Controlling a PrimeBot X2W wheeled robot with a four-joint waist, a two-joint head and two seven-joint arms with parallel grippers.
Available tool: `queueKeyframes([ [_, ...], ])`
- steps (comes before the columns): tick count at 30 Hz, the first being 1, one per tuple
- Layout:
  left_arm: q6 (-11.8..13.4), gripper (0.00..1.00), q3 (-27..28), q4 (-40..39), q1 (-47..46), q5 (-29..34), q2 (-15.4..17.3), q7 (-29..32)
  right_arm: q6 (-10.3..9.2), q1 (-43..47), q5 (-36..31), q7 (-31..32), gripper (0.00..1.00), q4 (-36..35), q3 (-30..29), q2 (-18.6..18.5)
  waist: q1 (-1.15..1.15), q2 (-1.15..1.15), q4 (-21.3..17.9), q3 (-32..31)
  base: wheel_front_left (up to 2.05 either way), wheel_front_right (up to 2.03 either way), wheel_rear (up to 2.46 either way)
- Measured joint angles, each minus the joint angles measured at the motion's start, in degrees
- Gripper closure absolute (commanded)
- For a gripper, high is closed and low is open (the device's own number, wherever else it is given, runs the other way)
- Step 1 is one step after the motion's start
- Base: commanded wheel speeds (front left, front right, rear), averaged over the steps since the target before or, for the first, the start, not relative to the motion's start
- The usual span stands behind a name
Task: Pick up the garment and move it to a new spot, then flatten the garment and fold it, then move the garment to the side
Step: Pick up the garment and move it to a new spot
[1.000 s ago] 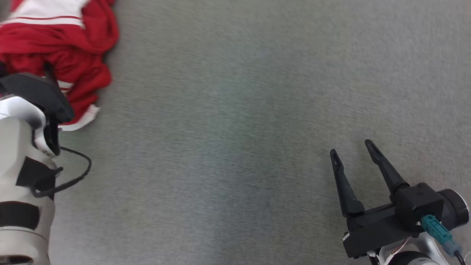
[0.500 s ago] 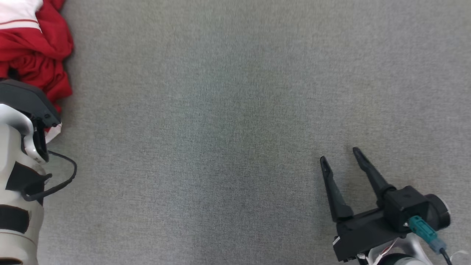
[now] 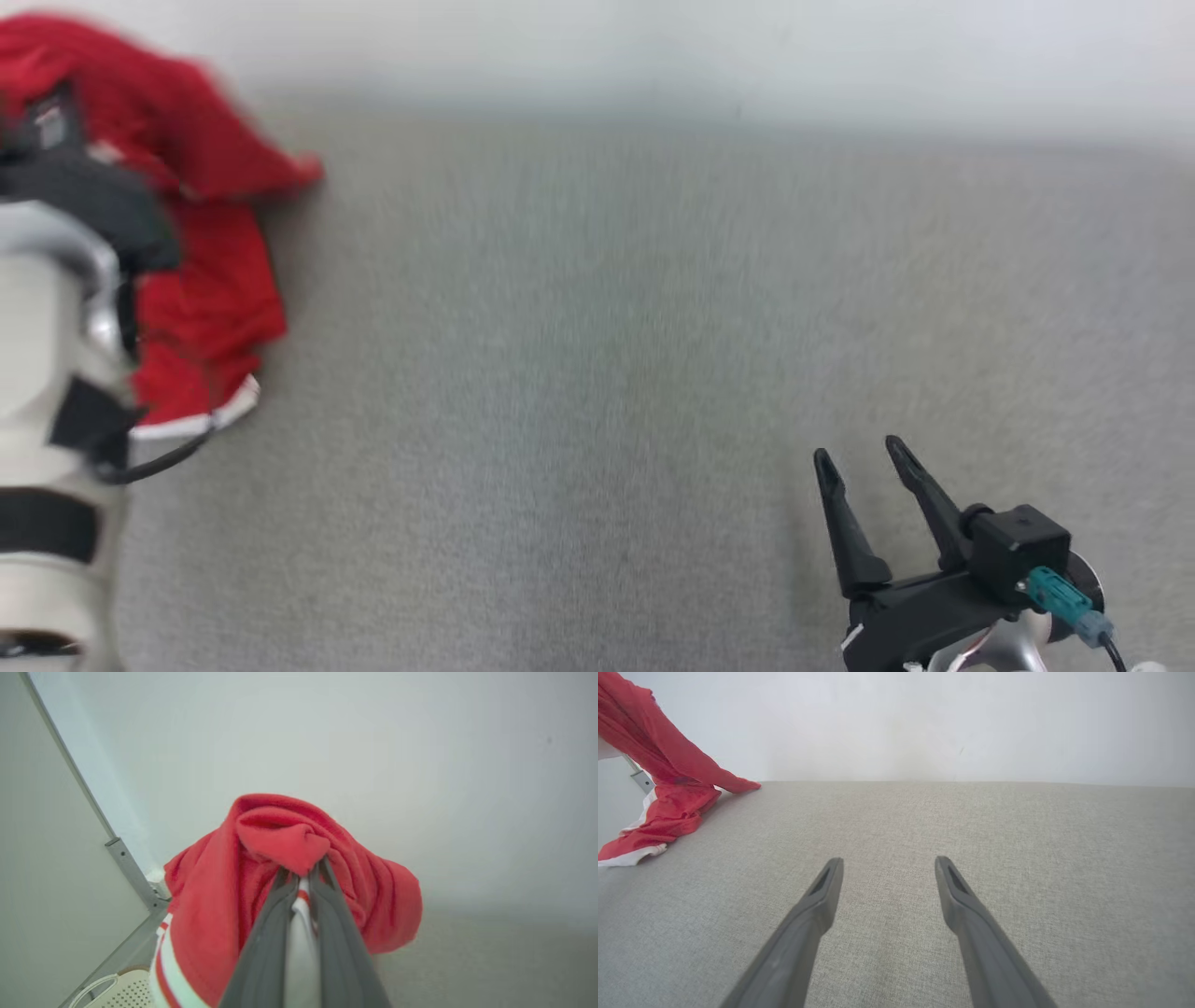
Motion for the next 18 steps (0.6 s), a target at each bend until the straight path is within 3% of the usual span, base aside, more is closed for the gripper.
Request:
queueKeyframes([
  [8,-4.3,1.00,-2.9,-8.7,-1.2,-0.9,-5.7,0.5,0.00,-0.1,1.3,-1.5,0.00,1.9,-1.8,0.0,-0.01,-0.01,-1.7,-9.4,0.00,0.00,0.00],
  [13,-5.7,1.00,-5.2,-17.3,0.9,-2.6,-10.7,1.8,0.00,-0.4,0.8,-1.4,0.00,1.9,-2.2,0.1,0.00,0.00,-5.3,-12.2,0.00,0.00,0.00],
  [18,-6.2,1.00,-9.5,-27.2,5.3,-4.4,-13.0,4.8,0.00,-0.8,0.3,-0.9,0.00,1.2,-2.4,0.0,0.00,-0.01,-9.7,-13.1,0.00,0.00,0.00],
])
